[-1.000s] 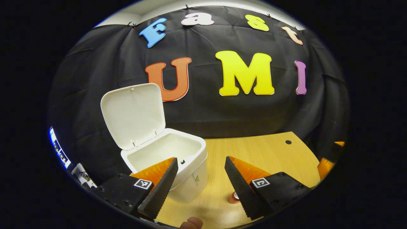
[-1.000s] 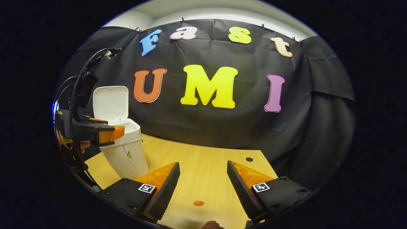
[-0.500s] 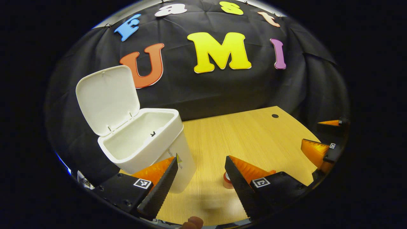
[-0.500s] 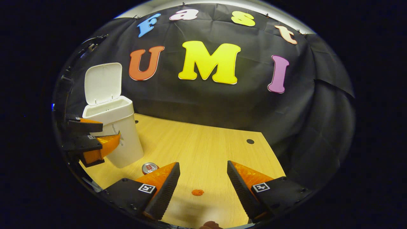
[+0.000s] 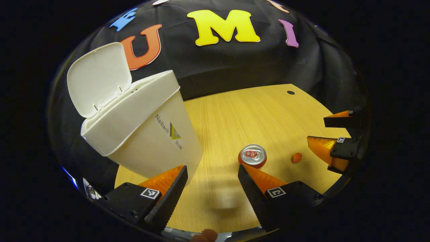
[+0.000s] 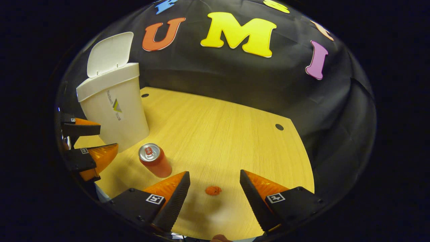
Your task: Press the lid of the desktop garbage bin to open it, pick up the crumpled paper on the desktop and throw it into the bin, then pick up the pop can on the desktop and drop it into the bin, and finally close the garbage bin lid.
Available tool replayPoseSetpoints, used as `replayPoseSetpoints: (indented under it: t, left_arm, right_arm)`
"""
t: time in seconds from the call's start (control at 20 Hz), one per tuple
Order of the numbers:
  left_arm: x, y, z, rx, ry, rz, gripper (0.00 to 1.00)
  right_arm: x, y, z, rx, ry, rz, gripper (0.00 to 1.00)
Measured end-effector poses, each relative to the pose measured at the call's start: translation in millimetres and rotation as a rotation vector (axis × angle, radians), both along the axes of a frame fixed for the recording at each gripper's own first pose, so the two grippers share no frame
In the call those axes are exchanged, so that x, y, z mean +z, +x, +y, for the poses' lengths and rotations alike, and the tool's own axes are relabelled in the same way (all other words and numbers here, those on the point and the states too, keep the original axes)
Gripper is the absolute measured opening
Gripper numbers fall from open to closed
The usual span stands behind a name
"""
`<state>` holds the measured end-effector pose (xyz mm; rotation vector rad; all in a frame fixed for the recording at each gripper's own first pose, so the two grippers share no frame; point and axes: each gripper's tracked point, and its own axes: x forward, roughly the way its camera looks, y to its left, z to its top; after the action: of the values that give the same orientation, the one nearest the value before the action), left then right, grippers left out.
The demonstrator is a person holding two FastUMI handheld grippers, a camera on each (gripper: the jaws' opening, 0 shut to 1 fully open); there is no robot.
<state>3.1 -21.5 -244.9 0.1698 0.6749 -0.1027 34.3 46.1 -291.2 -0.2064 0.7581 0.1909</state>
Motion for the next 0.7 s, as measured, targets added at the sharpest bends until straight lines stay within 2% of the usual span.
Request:
replayPoseSetpoints:
  t: [0.4,0.7]
  left_arm:
    - [-19.2,-1.1,-11.1,-0.060,-0.013,0.047,0.99]
    - [-29.4,-0.2,-1.5,-0.018,-0.034,0.081,0.99]
  right_arm:
    - [-85.8,-6.8,4.4,0.034,-0.085,0.263,0.94]
    - [-111.2,-0.6,-7.4,-0.023,-0.115,0.377,0.94]
